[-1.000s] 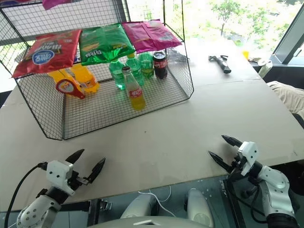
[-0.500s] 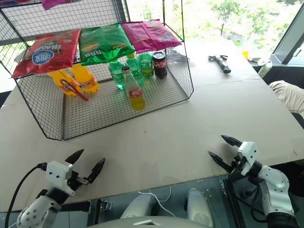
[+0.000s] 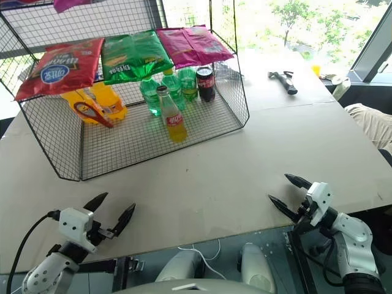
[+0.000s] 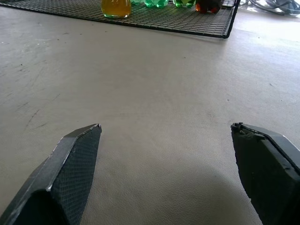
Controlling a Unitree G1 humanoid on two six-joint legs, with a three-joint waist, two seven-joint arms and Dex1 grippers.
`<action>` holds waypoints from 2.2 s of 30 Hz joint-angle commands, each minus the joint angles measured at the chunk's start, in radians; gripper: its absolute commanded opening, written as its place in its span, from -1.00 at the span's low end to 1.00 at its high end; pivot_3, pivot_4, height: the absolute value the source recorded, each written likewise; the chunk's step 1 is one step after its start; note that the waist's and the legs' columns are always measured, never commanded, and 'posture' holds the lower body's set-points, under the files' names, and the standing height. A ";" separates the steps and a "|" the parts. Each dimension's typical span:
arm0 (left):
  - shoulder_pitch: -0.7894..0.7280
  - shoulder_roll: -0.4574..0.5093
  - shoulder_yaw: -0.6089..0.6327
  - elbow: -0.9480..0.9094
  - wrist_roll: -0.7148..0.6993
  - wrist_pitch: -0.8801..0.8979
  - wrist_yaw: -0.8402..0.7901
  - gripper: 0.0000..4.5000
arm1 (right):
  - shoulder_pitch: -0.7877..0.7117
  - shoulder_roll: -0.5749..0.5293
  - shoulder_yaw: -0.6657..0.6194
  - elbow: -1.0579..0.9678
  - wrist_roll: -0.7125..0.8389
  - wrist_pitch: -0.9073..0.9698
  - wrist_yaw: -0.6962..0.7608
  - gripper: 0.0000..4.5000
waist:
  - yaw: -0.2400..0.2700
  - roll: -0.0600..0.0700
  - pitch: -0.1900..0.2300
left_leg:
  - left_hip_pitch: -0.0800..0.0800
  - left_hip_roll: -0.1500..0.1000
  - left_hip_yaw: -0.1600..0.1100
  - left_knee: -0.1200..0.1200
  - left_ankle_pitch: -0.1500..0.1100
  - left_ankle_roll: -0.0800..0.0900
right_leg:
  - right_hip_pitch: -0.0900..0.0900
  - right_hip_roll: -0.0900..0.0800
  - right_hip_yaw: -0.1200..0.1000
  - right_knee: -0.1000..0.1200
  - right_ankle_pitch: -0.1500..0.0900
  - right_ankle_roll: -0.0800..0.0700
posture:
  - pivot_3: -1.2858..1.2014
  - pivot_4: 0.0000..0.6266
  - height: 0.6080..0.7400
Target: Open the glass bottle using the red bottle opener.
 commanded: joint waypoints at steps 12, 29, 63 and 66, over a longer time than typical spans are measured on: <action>-0.174 -0.008 -0.016 -0.106 0.013 0.129 0.133 1.00 | -0.056 0.015 0.159 -0.297 0.013 0.157 -0.024 0.98 | 0.007 0.000 0.008 | -0.008 -0.001 -0.001 0.000 0.002 0.001 | -0.008 0.000 -0.007 0.000 0.005 -0.001 | 0.03 -0.52 1.00; -0.577 -0.105 -0.003 -0.079 0.053 0.235 0.401 1.00 | -0.216 0.081 0.280 -0.694 0.110 0.479 -0.204 0.98 | 0.024 0.000 0.008 | -0.022 -0.006 -0.005 0.001 0.003 -0.004 | -0.021 0.000 -0.009 -0.002 0.006 -0.002 | 0.03 -0.52 1.00; -0.790 -0.087 0.104 0.114 -0.004 0.225 0.499 1.00 | -0.227 0.092 0.311 -0.723 0.096 0.510 -0.250 0.98 | 0.024 -0.003 0.006 | -0.022 -0.008 -0.005 0.006 0.003 -0.004 | -0.021 0.001 -0.010 0.003 0.007 -0.002 | 0.03 -0.52 1.00; -0.799 -0.085 0.107 0.123 -0.007 0.224 0.500 1.00 | -0.226 0.092 0.313 -0.723 0.095 0.508 -0.249 0.98 | 0.024 -0.003 0.006 | -0.022 -0.008 -0.005 0.007 0.003 -0.004 | -0.020 0.001 -0.010 0.003 0.007 -0.002 | 0.03 -0.52 1.00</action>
